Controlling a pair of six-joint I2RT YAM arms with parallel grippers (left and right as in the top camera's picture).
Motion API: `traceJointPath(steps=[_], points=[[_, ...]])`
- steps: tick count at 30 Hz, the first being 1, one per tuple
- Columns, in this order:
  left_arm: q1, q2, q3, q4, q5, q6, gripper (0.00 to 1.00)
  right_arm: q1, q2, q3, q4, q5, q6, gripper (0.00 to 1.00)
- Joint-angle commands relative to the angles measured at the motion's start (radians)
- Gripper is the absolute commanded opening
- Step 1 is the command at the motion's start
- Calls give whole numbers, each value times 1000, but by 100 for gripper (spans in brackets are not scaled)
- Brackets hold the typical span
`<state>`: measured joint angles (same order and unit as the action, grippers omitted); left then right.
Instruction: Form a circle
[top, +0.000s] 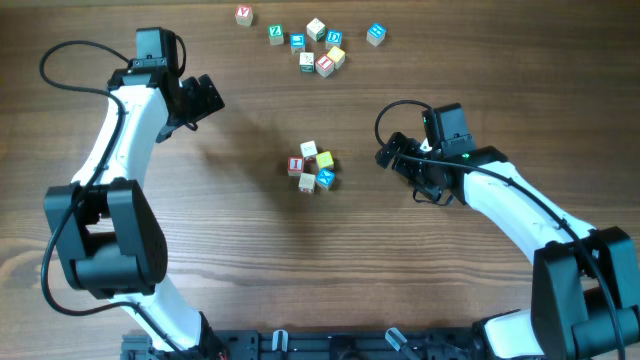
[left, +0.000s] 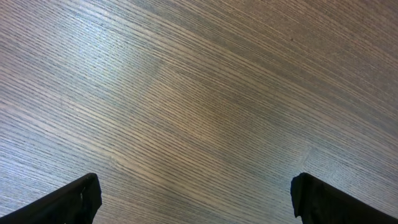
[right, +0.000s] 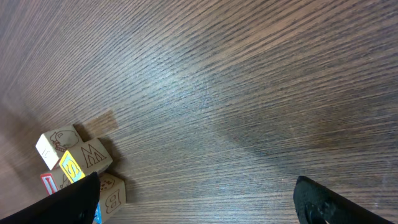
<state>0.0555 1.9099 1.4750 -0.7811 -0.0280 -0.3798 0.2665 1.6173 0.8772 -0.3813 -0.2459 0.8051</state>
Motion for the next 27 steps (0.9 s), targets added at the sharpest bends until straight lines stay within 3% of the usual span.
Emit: traceJointPath(steps=[1, 5, 6, 7, 8, 9, 14, 27], points=[[3, -17, 11, 16, 2, 5, 100, 2, -18, 0, 3, 17, -17, 100], [3, -17, 11, 178, 40, 5, 98, 2, -18, 0, 3, 17, -17, 100], [3, -17, 11, 184, 72, 5, 87, 2, -18, 0, 3, 17, -17, 100], [3, -14, 11, 182, 105, 5, 58, 2, -18, 0, 3, 17, -17, 100], [0, -11, 10, 171, 136, 4, 22, 2, -18, 0, 3, 17, -16, 100], [-7, -8, 10, 153, 163, 4, 4, 2, -18, 0, 3, 17, -17, 100], [-90, 22, -19, 42, 177, 5, 4, 2, -18, 0, 3, 17, -17, 100], [-321, 60, -132, 35, 165, 5, 7, 2, -18, 0, 3, 17, -17, 100]])
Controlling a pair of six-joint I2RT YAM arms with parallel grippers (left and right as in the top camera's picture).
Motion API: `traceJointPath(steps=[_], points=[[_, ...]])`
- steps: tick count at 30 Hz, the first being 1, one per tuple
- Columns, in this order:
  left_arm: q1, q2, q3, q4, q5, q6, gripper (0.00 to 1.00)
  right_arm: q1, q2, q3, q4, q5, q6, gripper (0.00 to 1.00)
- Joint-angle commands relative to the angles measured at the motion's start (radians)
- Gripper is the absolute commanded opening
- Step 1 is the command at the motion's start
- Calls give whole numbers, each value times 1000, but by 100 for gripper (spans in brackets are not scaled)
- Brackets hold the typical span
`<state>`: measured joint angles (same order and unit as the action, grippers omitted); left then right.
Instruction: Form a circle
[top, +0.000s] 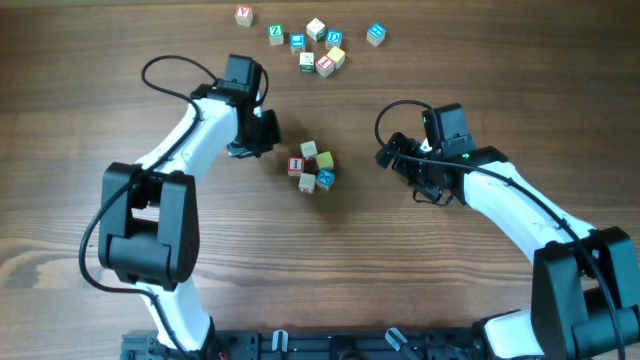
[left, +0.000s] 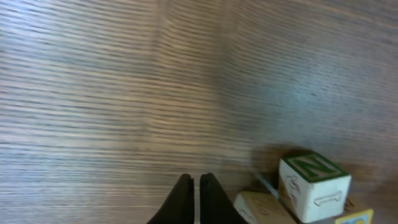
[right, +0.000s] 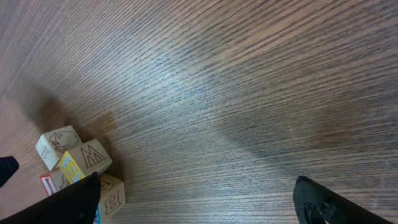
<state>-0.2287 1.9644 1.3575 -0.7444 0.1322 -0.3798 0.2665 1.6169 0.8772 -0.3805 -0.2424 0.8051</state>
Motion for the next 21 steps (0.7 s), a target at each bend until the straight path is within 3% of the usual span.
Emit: traceJointPath(steps=[1, 21], points=[[-49, 5, -17, -1, 1, 4, 7, 2, -18, 0, 2, 13, -17, 100], [-123, 7, -19, -21, -77, 5, 4, 2, -18, 0, 2, 13, -17, 100]])
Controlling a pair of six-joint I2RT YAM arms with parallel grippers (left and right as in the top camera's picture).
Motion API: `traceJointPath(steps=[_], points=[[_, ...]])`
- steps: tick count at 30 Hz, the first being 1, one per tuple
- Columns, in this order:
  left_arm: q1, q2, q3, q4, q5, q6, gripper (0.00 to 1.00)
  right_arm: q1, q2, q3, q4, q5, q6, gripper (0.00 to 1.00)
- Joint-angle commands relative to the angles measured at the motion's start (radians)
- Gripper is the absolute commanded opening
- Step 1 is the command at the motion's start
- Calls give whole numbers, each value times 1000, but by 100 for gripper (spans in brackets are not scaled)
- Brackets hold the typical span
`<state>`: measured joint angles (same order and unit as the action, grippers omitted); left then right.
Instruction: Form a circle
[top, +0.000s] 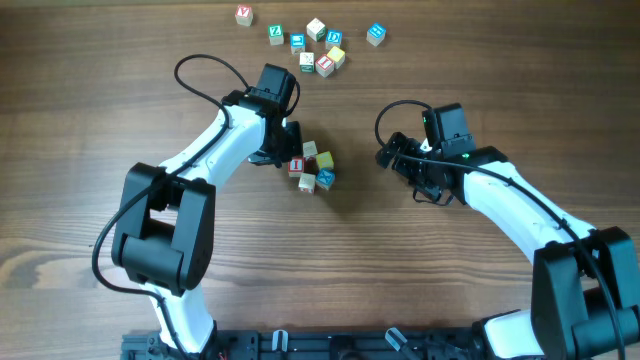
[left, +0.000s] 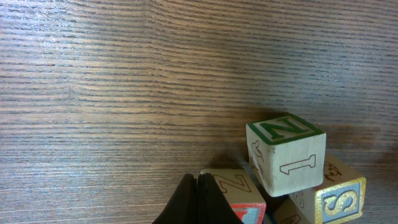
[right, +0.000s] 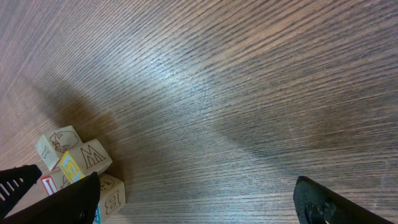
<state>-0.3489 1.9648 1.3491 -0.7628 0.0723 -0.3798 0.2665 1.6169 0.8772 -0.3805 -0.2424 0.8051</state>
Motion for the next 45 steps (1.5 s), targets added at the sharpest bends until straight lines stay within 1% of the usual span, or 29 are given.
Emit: traceJointPath(steps=[1, 7, 11, 13, 22, 25, 37, 40, 45], points=[[-3, 6, -11, -10, -16, 5, 4, 2, -18, 0, 2, 13, -17, 99], [-3, 6, -11, -39, -14, 5, 4, 2, -18, 0, 2, 13, -17, 100], [-3, 6, -11, -39, 21, 11, 4, 2, -18, 0, 3, 13, -17, 100], [-3, 6, -11, -39, 21, 33, 4, 2, -18, 0, 2, 13, -17, 100], [-3, 6, -11, -43, 21, 36, 4, 2, -18, 0, 3, 13, -17, 100], [-3, 6, -11, -57, 21, 62, 4, 2, -18, 0, 3, 13, -17, 100], [-3, 6, -11, -50, 26, 63, 4, 2, -18, 0, 3, 13, -17, 100], [-3, 6, -11, -50, 63, 116, 4, 2, -18, 0, 3, 13, -17, 100], [-3, 6, -11, -50, 66, 116, 4, 2, -18, 0, 3, 13, -17, 100]])
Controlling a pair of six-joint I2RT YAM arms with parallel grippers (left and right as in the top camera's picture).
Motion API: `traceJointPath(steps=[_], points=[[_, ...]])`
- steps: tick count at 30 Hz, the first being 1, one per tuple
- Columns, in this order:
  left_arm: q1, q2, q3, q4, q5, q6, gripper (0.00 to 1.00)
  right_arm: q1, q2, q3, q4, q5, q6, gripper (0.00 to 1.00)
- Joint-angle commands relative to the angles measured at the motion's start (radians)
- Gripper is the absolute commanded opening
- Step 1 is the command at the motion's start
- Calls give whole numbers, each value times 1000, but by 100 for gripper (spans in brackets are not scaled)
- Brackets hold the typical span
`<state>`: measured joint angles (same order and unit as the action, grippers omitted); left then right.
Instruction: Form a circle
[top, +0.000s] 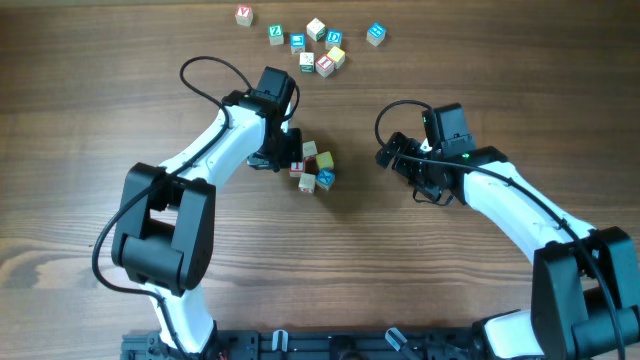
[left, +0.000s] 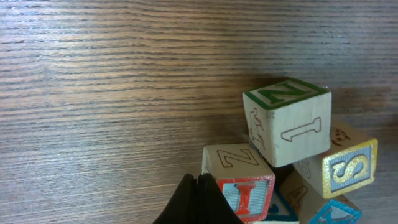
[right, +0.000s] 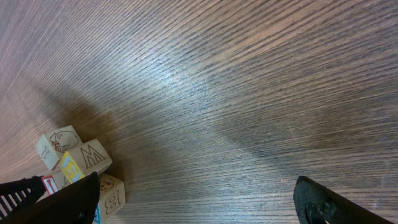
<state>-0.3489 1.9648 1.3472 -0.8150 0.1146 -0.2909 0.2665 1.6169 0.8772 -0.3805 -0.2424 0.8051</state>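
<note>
A tight cluster of letter blocks (top: 312, 165) sits mid-table. In the left wrist view it shows a red "I" block (left: 239, 186), a green "N" block (left: 286, 121) and a yellow-edged "S" block (left: 342, 165). My left gripper (top: 287, 162) is shut and empty, and its tips (left: 198, 186) rest against the left side of the red "I" block. My right gripper (top: 405, 172) hangs open to the right of the cluster, apart from it. The same blocks (right: 68, 158) appear at the lower left of the right wrist view, beside one finger (right: 62, 202).
A loose group of several more coloured blocks (top: 315, 45) lies at the far edge of the wooden table (top: 200, 300). The left arm's cable loops above its forearm (top: 205, 75).
My left gripper, still shut, has edged a little nearer the cluster, so the red "I" block shows more fully against its tips. The blocks have barely shifted. The right arm has not moved.
My left gripper was open far to the left of the cluster. Then it was shut and close to the cluster's left side, then at the red "I" block, and now it touches that block. The right gripper stayed open throughout.
</note>
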Motion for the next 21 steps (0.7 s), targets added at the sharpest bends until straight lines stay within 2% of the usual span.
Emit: traceJointPath(steps=[1, 4, 7, 10, 12, 15, 17, 21], points=[[-3, 6, -9, 2, 23, 27, 4, 2, -18, 0, 3, 13, -17, 100], [-3, 6, -9, 4, 17, 26, 4, 2, -18, 0, 3, 13, -17, 100], [-3, 6, -9, 21, -49, 25, 4, 2, -18, 0, 3, 13, -17, 100], [-2, 6, -8, 80, -169, 25, 4, 2, -18, 0, 3, 13, -17, 100], [-2, 6, -7, 178, -214, 25, 4, 2, -18, 0, 3, 13, -17, 100], [-2, 6, 15, 253, -195, 26, 4, 2, -18, 0, 3, 13, -17, 100], [-2, 6, 24, 304, -102, 26, 4, 2, -18, 0, 3, 13, -17, 100], [-3, 21, 24, 333, -44, 26, 4, 2, -18, 0, 3, 13, -17, 100]])
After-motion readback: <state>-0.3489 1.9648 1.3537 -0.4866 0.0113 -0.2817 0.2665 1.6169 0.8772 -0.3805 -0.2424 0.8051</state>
